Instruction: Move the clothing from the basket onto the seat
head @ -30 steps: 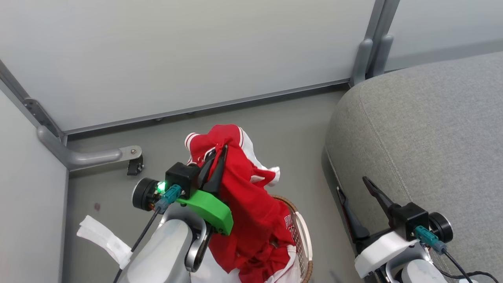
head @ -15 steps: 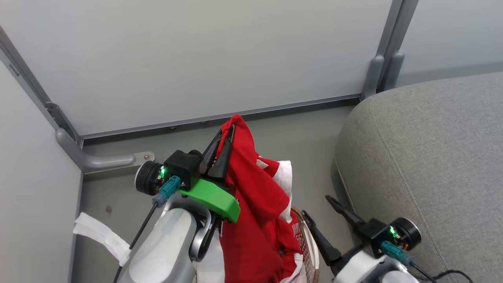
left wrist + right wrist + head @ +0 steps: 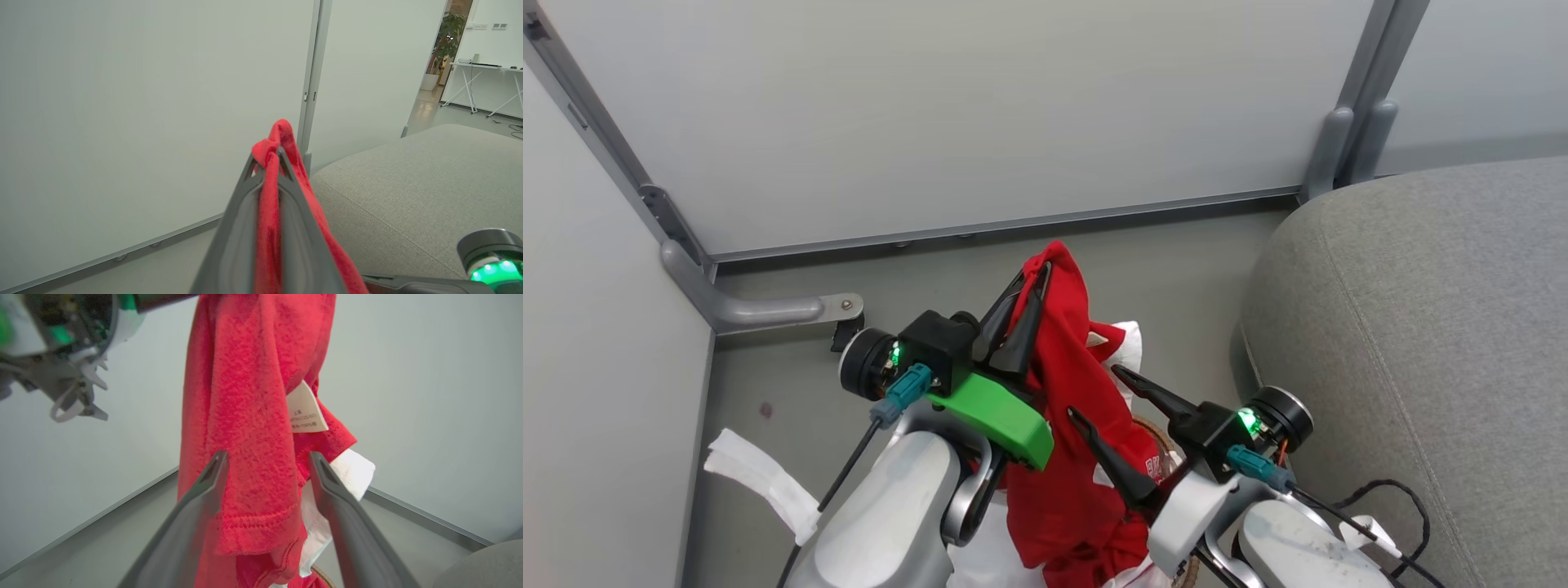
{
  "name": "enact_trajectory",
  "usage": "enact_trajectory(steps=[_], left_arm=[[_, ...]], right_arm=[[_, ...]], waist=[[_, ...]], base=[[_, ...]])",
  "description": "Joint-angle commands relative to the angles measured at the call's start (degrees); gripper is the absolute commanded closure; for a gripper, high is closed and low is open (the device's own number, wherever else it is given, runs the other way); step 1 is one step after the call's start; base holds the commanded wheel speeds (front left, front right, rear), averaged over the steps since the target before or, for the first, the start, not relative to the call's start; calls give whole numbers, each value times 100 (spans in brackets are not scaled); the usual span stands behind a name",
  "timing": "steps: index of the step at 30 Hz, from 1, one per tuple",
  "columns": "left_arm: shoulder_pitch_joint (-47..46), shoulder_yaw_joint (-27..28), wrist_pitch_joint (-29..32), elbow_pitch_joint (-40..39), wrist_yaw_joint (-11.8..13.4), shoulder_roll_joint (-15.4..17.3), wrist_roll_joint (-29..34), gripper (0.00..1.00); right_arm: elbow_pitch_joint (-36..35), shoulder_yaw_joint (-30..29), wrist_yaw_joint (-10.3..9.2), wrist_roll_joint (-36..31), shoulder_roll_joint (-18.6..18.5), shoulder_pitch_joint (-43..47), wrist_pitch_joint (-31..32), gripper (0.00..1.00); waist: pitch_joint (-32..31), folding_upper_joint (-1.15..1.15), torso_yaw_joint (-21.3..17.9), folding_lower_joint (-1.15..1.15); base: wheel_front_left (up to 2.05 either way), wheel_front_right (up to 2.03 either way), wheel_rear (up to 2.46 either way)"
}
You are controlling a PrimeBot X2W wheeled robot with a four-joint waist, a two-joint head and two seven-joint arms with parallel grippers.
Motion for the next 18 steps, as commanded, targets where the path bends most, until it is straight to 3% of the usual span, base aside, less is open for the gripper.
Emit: enact_trajectory(steps=[1,13,14,15,16,17,18], left_arm=[[-139,-48,-7,-10,14,10,-35,100],[-297,-711,-7,-107,94,9,-319,100],[-308,-741,-7,-116,101,8,-341,100],[-317,-777,-7,-127,114,9,-366,100],[-322,-812,-7,-141,117,9,-390,100],[-326,-846,-7,-158,131,9,-415,100],[-332,-865,-7,-164,132,9,-436,100]], right_arm=[[112,15,-4,-29,30,-133,-10,0],[1601,573,-4,189,319,-696,-10,3],[1650,599,-4,205,326,-726,-10,15],[1696,630,-4,243,335,-753,-10,61],[1674,673,-4,315,341,-769,-10,73],[1648,722,-4,376,344,-794,-10,100],[1659,754,-4,458,341,-790,-10,100]], waist=[[55,0,91,0],[115,0,315,0],[117,0,317,0],[120,0,319,0],[126,0,324,0],[129,0,326,0],[131,0,327,0]], base=[[0,0,0],[0,0,0],[0,0,0],[0,0,0],[0,0,0],[0,0,0],[0,0,0]])
